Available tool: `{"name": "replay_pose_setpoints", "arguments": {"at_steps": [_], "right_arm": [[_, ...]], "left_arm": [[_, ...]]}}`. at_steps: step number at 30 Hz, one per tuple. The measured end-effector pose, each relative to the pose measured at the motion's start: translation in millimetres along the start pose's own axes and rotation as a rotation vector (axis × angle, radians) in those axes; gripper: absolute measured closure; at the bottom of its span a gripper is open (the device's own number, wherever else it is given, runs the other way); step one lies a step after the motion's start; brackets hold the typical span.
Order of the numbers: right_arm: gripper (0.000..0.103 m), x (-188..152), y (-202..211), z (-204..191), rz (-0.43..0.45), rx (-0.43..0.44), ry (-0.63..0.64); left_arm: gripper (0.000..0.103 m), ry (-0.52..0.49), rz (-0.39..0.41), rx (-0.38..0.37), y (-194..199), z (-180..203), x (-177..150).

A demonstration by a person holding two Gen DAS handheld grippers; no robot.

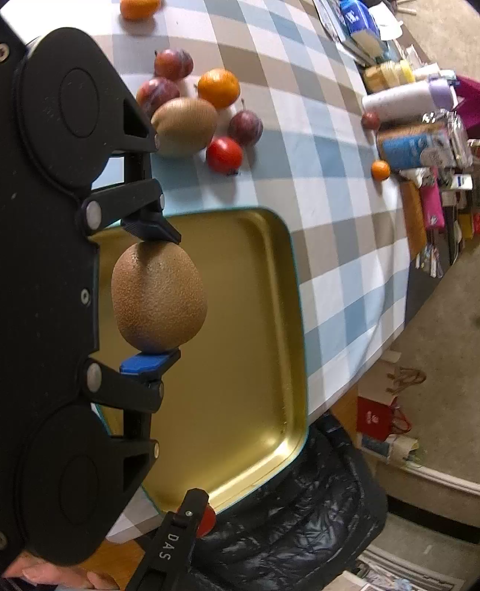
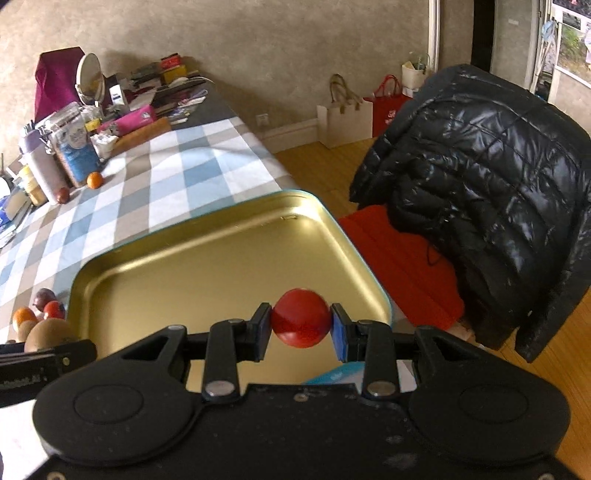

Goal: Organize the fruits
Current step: 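Carry the kiwi and tomato over the gold tray with both grippers, then open both grippers to drop the kiwi and tomato into the tray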

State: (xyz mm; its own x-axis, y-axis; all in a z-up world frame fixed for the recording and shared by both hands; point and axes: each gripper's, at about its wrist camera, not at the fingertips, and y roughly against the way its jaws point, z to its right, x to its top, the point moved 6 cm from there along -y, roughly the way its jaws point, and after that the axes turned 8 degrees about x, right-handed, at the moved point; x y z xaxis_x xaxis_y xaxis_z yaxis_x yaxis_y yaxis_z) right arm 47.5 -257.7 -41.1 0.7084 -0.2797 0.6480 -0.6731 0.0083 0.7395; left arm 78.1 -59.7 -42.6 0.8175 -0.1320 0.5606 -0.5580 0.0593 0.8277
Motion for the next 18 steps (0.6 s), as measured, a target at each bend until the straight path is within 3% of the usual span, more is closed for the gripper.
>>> {"name": "replay_pose_setpoints", "arguments": {"at_steps": [13,18], "right_arm": [[0.068,2.9,4.9,7.1,0.009,0.020,-0.020],[0.067,4.5,7.8,8.0,0.022,0.035,-0.027]], "left_arm": [[0.039,-0.051,-0.018,0.028,-11.9,17.7,-1.8],[0.038,-0.094,0.089,0.084,4.9,21.4,5.7]]}}
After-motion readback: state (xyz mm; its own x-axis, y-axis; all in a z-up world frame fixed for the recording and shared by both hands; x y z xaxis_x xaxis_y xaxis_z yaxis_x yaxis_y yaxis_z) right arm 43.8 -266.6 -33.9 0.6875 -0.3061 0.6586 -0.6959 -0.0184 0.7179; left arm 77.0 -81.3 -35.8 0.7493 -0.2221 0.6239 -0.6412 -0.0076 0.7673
